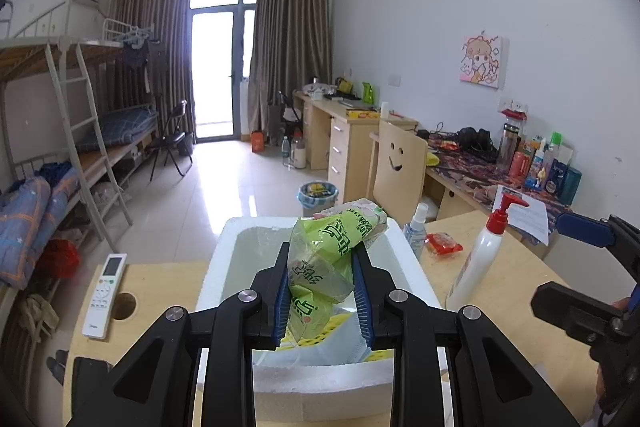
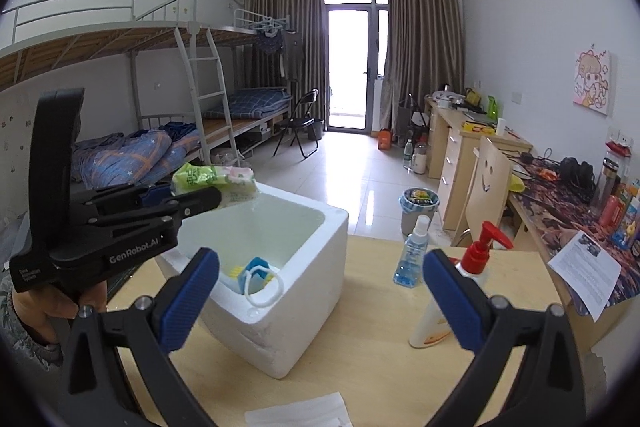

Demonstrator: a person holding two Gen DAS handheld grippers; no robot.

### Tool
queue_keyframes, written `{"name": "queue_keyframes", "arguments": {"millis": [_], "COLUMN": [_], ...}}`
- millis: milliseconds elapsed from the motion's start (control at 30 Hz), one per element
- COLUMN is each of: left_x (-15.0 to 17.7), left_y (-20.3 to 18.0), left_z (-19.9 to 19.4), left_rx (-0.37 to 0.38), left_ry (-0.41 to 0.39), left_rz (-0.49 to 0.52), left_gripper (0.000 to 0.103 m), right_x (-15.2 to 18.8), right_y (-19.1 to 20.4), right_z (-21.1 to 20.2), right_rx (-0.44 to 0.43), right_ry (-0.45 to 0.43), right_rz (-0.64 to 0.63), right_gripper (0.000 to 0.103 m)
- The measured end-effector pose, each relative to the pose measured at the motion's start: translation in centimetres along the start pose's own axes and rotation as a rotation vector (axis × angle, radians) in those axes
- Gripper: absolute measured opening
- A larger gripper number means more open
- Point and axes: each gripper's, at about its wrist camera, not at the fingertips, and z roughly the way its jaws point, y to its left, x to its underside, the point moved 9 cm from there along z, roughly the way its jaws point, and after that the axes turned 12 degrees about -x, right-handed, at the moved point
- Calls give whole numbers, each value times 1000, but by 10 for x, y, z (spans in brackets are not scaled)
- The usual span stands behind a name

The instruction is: Organize soft objects

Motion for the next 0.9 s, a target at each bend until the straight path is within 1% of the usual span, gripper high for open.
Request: {"name": "queue_keyframes", "arguments": {"millis": [300, 467, 500, 533, 567, 600, 633, 733, 900], "left_x": [-4, -3, -2, -3, -3, -4, -6, -10, -15], "left_y": [-1, 3, 4, 5, 6, 7, 9, 13, 13], "left_z": [5, 10, 11, 11, 11, 10, 9, 2, -13], "left_rx": [-18, -34, -38, -45, -54, -60, -72, -96, -104], "left_ry": [1, 19, 21, 20, 16, 11, 2, -24, -60], "left_rz": [-8, -11, -14, -16, -19, -24, -28, -33, -38], "left_gripper": [30, 34, 41, 53, 59, 71, 81, 96, 100], "right_x": [3, 4, 4, 4, 4, 3, 3, 4, 3], "right_y": [-4, -4, -4, -4, -4, -4, -4, -4, -3], "right_z": [-2, -3, -3, -3, -3, -4, -4, -5, -9], "right_rx": [5, 5, 6, 8, 9, 9, 10, 12, 13], "right_ry": [1, 2, 2, 2, 2, 1, 0, -1, -5], "right_rz": [4, 4, 3, 3, 2, 2, 2, 1, -2], "right_gripper": [103, 103, 103, 103, 103, 103, 103, 103, 103]}}
